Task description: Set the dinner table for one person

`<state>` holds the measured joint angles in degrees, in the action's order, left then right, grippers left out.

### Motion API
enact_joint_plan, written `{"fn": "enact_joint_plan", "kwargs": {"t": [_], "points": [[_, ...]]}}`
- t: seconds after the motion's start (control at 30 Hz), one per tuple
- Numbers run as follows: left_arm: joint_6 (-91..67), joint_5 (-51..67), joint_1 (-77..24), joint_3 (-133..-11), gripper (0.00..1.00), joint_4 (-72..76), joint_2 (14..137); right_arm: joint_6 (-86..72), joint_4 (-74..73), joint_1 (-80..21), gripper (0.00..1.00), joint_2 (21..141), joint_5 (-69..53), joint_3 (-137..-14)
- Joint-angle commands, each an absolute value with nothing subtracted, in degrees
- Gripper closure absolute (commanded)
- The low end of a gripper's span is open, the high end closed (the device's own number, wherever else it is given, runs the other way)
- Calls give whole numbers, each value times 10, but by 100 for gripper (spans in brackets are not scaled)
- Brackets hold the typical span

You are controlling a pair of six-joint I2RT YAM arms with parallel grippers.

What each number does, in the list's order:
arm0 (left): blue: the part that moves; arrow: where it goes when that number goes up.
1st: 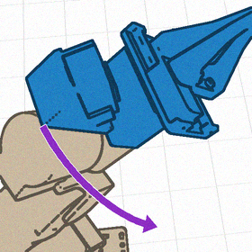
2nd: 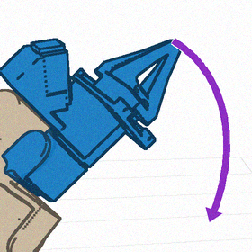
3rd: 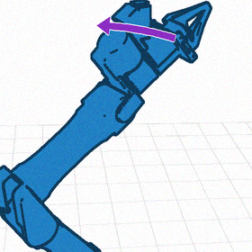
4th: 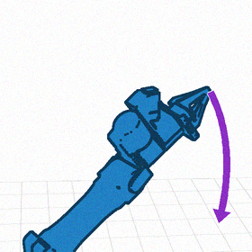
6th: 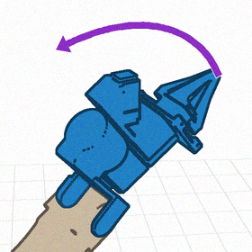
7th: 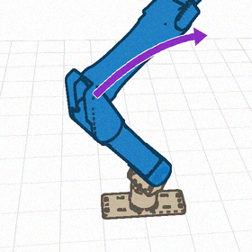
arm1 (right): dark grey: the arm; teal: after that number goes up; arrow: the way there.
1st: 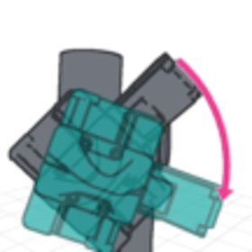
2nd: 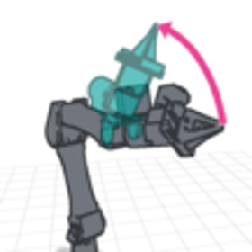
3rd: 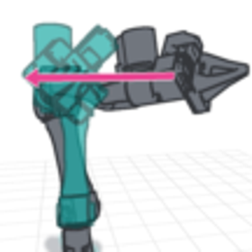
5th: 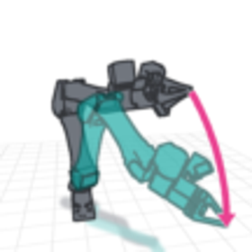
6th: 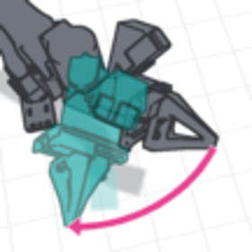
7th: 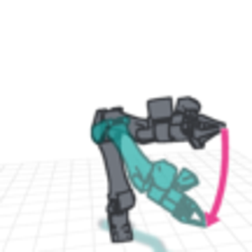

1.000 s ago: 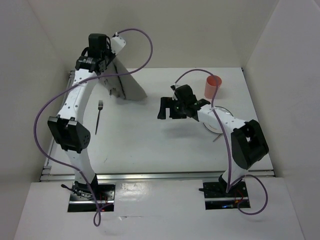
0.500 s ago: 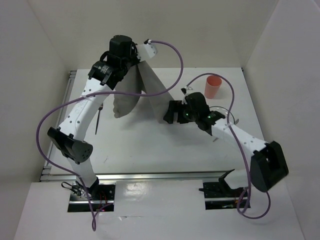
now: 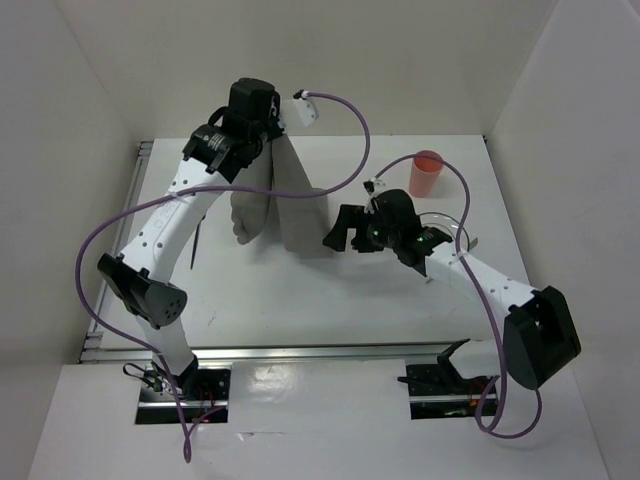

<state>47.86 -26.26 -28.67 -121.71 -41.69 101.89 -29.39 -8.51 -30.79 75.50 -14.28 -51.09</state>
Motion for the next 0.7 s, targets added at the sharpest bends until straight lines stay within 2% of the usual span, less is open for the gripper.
{"fn": "enact_joint_plan", "kwargs": {"t": [0.0,0.13,0.27,0.3,0.4,0.5,0.67], "points": [[475,-303,-287,-1244,100,-345,1005,-350,-47,-311,1,715,-162,-492],[469,-314,-292,-1244,100,-351,1015,-438,26,-311,1,625,-203,-397],[469,-325,-292,-1233,100,-345,1015,-543,271,-311,1,601,-283,-271],[476,-330,-292,-1233,100,-339,1015,-555,360,-311,1,636,-308,-258],[489,-341,-292,-1241,100,-325,1020,-561,484,-311,1,733,-371,-258],[490,-352,-292,-1275,100,-330,1048,-561,543,-325,1,801,-374,-275],[479,-352,-292,-1288,100,-336,1056,-561,580,-325,1,851,-352,-304]]}}
